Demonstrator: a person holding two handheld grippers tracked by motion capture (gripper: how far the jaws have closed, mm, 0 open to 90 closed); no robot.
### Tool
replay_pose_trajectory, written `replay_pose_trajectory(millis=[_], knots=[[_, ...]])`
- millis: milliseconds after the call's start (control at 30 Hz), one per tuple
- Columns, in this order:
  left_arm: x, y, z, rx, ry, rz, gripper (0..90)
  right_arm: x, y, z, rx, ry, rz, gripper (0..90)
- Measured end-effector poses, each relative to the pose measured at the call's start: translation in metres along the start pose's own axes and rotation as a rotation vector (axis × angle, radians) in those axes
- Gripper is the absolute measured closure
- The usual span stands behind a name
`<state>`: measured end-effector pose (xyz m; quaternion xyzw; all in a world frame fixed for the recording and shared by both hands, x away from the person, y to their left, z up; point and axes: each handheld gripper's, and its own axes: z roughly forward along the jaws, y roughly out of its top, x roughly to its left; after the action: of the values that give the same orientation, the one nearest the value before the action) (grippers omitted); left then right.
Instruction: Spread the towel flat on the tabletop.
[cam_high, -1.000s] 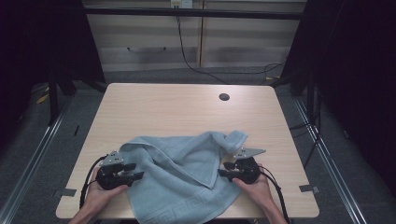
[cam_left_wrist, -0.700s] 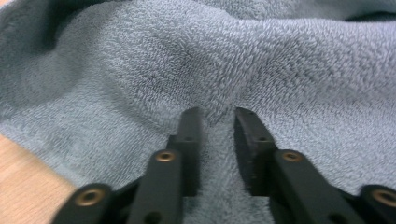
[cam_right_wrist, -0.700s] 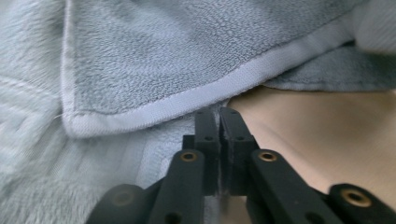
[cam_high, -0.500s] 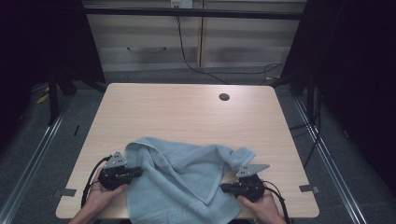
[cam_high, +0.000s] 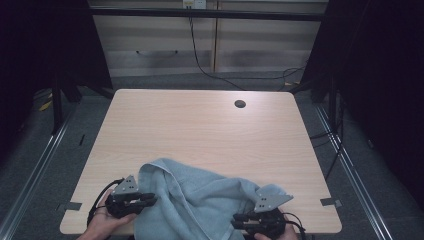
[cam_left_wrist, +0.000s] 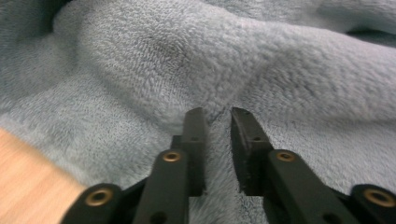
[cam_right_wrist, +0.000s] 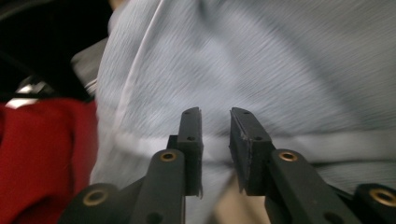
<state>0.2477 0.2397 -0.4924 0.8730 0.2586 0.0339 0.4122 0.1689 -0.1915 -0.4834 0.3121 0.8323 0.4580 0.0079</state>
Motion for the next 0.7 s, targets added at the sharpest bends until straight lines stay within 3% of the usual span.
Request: replay_pose_trajectory(millis=[33, 100, 167, 233, 300, 400, 467, 600, 700], knots=[[-0.001, 0.003, -0.004, -0.031, -0.025, -0.014, 71.2, -0.003, 0.003, -0.005, -0.025, -0.017, 0.011, 70.5], [-0.008, 0.015, -0.01, -0.083, -0.032, 0.012, 68.1, -0.009, 0.009, -0.014, -0.069, -0.047, 0.013, 69.6], [-0.017, 0.032, -0.011, -0.127, -0.068, 0.041, 67.2, -0.017, 0.016, -0.022, -0.107, -0.087, 0.022, 68.4], [-0.029, 0.048, -0.005, -0.155, -0.098, 0.072, 65.0, -0.035, 0.029, -0.028, -0.153, -0.13, 0.03, 68.4], [-0.04, 0.063, 0.007, -0.163, -0.156, 0.086, 64.2, -0.042, 0.033, -0.028, -0.157, -0.133, 0.04, 68.4], [-0.061, 0.077, 0.03, -0.139, -0.242, 0.111, 60.7, -0.063, 0.04, -0.022, -0.17, -0.159, 0.055, 68.4], [-0.078, 0.082, 0.05, -0.09, -0.283, 0.147, 57.7, -0.075, 0.041, -0.018, -0.183, -0.165, 0.08, 67.5], [-0.091, 0.078, 0.078, -0.027, -0.319, 0.164, 50.2, -0.091, 0.038, -0.008, -0.145, -0.208, 0.105, 66.5], [-0.094, 0.07, 0.088, 0.023, -0.296, 0.19, 46.4, -0.092, 0.036, -0.011, -0.176, -0.219, 0.12, 65.5]])
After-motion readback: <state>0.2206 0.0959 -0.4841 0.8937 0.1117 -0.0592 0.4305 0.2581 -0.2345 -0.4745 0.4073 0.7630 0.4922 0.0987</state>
